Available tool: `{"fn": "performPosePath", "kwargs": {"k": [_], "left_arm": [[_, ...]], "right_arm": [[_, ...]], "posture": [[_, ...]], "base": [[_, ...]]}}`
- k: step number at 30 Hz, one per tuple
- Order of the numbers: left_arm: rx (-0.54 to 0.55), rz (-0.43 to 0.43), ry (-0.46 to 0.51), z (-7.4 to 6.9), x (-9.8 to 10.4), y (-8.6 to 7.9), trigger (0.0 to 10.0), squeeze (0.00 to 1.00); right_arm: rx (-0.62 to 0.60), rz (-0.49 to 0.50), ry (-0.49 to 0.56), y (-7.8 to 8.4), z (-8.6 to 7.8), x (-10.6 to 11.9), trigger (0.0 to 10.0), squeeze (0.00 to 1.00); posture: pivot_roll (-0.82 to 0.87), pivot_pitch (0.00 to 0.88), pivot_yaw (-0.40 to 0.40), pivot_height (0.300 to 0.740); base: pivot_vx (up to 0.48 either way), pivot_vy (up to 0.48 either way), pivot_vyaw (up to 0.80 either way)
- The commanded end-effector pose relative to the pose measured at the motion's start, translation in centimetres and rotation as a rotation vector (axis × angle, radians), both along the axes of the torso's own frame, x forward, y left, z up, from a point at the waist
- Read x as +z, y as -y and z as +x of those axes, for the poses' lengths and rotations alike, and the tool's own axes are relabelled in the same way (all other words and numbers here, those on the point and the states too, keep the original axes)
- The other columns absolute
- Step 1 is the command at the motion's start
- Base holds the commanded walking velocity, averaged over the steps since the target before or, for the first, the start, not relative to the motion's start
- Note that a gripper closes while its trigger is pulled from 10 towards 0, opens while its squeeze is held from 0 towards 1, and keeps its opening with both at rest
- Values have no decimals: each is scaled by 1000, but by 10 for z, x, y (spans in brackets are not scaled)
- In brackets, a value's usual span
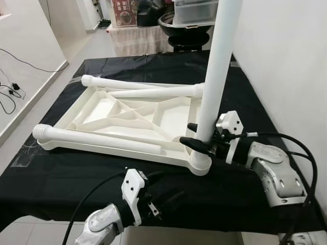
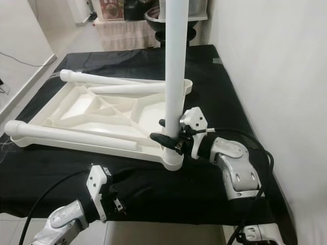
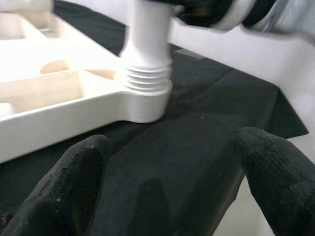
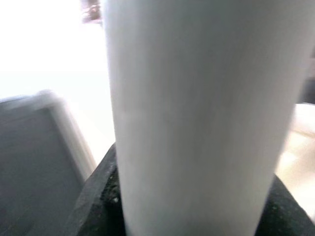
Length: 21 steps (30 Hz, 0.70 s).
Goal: Building children table
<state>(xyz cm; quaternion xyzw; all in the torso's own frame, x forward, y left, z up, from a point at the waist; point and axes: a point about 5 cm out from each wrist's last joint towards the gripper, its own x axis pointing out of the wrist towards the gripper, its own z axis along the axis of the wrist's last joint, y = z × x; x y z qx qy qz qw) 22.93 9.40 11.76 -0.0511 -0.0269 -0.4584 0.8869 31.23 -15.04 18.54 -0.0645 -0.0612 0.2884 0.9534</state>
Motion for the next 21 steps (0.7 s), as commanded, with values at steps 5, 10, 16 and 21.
{"fn": "performPosePath", "kwargs": {"k": [5, 10, 16, 21], "left_arm": [[-6, 6, -9, -1, -1, -3, 10000, 0], [-8, 6, -13, -1, -1, -4, 10000, 0], [-7, 2, -13, 1, -1, -3, 10000, 0], [-4, 0, -12, 2, -1, -2, 10000, 0]], "right_arm": [[-236, -85, -133, -16, -30, -50, 0, 0], [-224, -70, -136, -22, -29, -48, 0, 0], [-46, 32, -126, -29, -18, -36, 10000, 1000], [107, 28, -91, -39, -16, -23, 10000, 1000]], "posture": [[-64, 148, 71, 740], [-63, 148, 71, 740], [-60, 142, 63, 740], [-45, 134, 56, 740]], "base": [[0, 0, 0], [0, 0, 0], [0, 0, 0], [0, 0, 0]]}}
